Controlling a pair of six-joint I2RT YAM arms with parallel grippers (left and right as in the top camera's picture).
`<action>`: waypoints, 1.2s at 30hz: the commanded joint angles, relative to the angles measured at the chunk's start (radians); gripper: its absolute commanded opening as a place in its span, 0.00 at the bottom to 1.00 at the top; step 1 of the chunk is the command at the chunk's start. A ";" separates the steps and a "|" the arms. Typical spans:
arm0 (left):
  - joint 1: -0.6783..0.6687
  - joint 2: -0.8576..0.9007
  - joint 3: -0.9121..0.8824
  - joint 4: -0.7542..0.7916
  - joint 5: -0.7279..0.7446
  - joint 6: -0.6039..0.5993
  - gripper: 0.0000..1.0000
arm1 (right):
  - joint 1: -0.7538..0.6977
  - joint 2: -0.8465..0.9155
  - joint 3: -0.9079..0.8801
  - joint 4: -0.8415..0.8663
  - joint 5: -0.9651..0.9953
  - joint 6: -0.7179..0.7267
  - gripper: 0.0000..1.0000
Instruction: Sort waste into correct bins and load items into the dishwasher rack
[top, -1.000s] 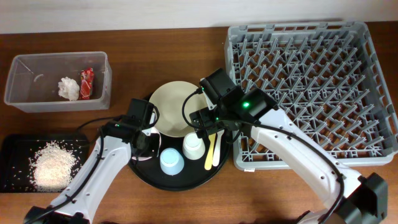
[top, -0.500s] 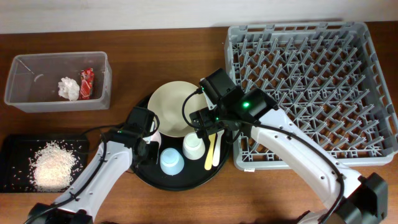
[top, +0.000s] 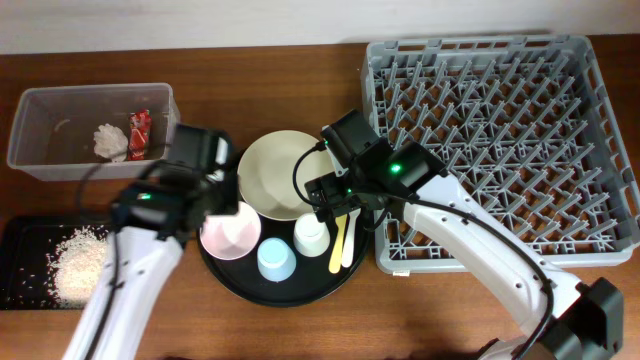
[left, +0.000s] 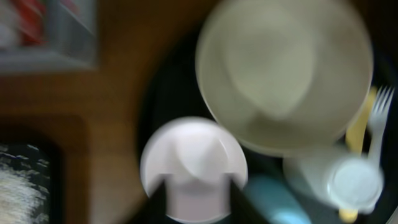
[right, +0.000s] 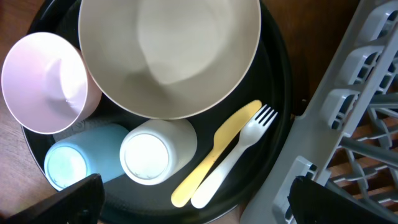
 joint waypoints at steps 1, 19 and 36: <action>0.142 -0.076 0.118 0.008 -0.050 0.002 0.99 | 0.001 -0.014 0.016 0.000 0.008 0.012 0.98; 0.386 -0.089 0.129 0.045 -0.093 0.002 0.99 | -0.104 0.010 0.084 0.032 -0.022 0.007 0.97; 0.386 -0.089 0.129 0.045 -0.093 0.002 0.99 | -0.122 0.408 0.088 0.447 -0.014 -0.190 0.83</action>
